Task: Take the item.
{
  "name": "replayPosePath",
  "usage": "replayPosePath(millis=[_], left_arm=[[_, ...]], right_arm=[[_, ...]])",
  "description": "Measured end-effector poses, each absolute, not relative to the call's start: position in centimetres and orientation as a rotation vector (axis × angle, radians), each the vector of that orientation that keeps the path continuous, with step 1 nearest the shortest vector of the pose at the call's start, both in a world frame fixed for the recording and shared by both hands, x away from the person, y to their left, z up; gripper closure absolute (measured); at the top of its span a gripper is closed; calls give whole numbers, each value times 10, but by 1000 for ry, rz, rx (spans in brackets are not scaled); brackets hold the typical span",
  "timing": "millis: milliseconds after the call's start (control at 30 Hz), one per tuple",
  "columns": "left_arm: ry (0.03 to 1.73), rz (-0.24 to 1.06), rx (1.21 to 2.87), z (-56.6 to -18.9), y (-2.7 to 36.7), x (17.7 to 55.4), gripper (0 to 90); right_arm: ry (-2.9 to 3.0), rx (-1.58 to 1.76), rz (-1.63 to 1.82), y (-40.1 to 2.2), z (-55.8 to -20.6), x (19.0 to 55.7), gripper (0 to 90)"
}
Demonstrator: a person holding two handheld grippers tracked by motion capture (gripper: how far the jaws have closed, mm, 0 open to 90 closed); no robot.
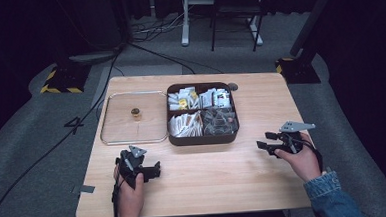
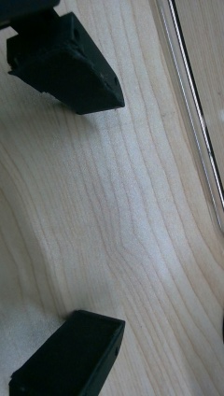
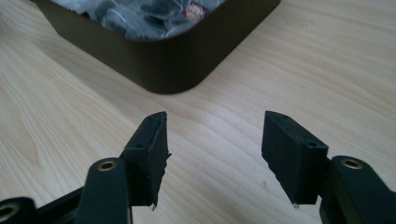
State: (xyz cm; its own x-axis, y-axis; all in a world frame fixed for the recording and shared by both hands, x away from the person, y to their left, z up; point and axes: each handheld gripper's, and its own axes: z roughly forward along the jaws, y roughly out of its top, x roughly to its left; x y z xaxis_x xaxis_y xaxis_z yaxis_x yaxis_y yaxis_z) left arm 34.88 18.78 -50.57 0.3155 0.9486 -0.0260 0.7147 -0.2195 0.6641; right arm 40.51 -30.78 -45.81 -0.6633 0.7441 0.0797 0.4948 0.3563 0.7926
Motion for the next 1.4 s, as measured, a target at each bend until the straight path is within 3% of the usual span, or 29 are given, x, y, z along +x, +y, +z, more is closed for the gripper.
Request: replayPosePath(millis=[633,1400], left_arm=[[1465,529,2010,-506,188,349,0],[1471,526,2004,-506,188,349,1]], right_arm=[[2346,1111,1189,-286,-413,436,467],[2290,1083,1216,-239,-354,516,526]])
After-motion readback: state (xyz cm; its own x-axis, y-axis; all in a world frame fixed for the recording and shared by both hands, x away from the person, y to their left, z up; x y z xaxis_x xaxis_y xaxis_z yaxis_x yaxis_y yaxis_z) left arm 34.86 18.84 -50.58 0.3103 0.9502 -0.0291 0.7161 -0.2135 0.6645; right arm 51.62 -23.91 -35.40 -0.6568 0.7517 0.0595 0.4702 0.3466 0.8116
